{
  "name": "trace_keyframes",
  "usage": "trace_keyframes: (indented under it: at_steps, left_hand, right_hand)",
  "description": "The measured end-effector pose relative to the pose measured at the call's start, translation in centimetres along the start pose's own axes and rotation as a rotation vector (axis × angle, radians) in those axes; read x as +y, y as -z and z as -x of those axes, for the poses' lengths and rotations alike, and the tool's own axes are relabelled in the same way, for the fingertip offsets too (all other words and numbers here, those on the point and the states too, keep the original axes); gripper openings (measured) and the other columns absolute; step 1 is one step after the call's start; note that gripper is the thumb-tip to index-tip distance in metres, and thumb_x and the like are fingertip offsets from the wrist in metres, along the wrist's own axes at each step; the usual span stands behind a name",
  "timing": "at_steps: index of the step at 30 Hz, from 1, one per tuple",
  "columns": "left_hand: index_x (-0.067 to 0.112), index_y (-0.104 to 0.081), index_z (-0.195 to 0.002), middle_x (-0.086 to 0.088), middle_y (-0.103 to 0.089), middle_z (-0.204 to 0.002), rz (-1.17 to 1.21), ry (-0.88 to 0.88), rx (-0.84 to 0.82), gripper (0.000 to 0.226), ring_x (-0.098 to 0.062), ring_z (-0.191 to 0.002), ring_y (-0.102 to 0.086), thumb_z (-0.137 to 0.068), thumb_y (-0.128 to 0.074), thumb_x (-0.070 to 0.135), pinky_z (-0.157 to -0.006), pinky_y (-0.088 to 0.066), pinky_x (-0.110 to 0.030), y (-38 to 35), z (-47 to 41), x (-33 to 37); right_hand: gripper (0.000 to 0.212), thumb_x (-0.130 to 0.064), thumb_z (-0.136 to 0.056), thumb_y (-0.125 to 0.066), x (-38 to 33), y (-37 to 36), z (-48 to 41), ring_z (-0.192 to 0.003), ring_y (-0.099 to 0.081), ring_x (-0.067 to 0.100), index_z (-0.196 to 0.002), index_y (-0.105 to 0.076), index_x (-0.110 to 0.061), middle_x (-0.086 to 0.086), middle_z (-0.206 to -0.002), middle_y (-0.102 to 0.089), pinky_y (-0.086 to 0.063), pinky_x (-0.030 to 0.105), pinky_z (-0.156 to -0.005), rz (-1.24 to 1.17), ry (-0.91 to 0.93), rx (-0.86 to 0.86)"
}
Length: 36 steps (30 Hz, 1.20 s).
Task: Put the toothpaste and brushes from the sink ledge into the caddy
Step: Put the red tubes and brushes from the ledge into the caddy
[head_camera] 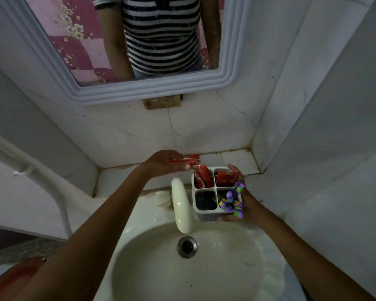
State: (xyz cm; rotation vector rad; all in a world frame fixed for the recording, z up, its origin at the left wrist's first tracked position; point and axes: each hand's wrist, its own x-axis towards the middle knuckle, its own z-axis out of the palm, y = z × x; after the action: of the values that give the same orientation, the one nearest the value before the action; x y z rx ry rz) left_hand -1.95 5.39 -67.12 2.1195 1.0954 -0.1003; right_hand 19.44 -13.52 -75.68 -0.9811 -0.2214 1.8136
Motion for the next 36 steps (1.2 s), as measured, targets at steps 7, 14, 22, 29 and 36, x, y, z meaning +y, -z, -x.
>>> trace_keyframes:
  at_steps: [7, 14, 22, 29, 36]
  left_hand:
    - [0.021, -0.057, -0.129, -0.009, -0.058, -0.127, -0.481, -0.014, 0.237, 0.045, -0.028, -0.112, -0.058, -0.086, -0.066, 0.034, -0.088, -0.049, -0.04, -3.1, -3.0, -4.8]
    - [0.015, -0.065, -0.112, -0.009, -0.068, -0.115, -0.45, -0.062, 0.125, 0.033, -0.025, -0.1, -0.065, -0.085, -0.066, 0.034, -0.071, -0.043, -0.028, -4.0, -3.9, -3.6]
    - [0.019, -0.042, -0.131, -0.002, -0.063, -0.102, 0.093, -0.001, 0.357, 0.056, -0.015, -0.079, -0.067, -0.082, -0.07, 0.017, -0.068, -0.054, -0.03, 0.3, 0.7, -1.0]
    - [0.029, -0.055, -0.104, -0.003, -0.068, -0.104, 0.447, -0.254, 0.334, 0.047, -0.015, -0.081, -0.075, -0.07, -0.084, 0.014, -0.074, -0.062, -0.031, 1.7, 7.6, 6.9]
    - [0.025, -0.071, -0.099, 0.01, -0.071, -0.086, -0.201, -0.193, 0.182, 0.037, -0.012, -0.082, -0.067, -0.064, -0.083, 0.03, -0.075, -0.056, -0.032, -1.3, 8.3, 10.6]
  right_hand:
    - [0.047, -0.073, -0.053, -0.079, -0.5, -0.9, 0.5, -0.077, -0.077, 0.013, -0.071, -0.081, -0.03, -0.004, -0.074, -0.081, -0.064, 0.036, -0.069, 0.096, 0.005, -0.182]
    - [0.052, -0.081, -0.052, -0.071, -0.8, -2.2, 1.3, -0.073, -0.075, 0.005, -0.069, -0.081, -0.033, -0.012, -0.07, -0.079, -0.064, 0.03, -0.067, 0.16, 0.007, -0.188]
    - [0.063, -0.059, -0.098, -0.018, -1.2, -2.9, 2.0, -0.072, -0.076, 0.006, -0.078, -0.078, -0.049, -0.015, -0.07, -0.079, -0.065, 0.034, -0.063, 0.088, -0.045, -0.085]
    - [0.066, -0.073, -0.021, -0.087, -0.8, -2.7, 1.4, -0.048, -0.065, 0.018, -0.048, -0.07, -0.015, 0.007, -0.049, -0.068, -0.055, 0.04, -0.06, 0.2, 0.017, -0.112]
    - [0.065, -0.069, -0.087, -0.038, -0.6, -2.5, 1.5, -0.054, -0.063, 0.019, -0.065, -0.069, -0.017, 0.004, -0.053, -0.072, -0.06, 0.038, -0.051, 0.186, 0.044, -0.024]
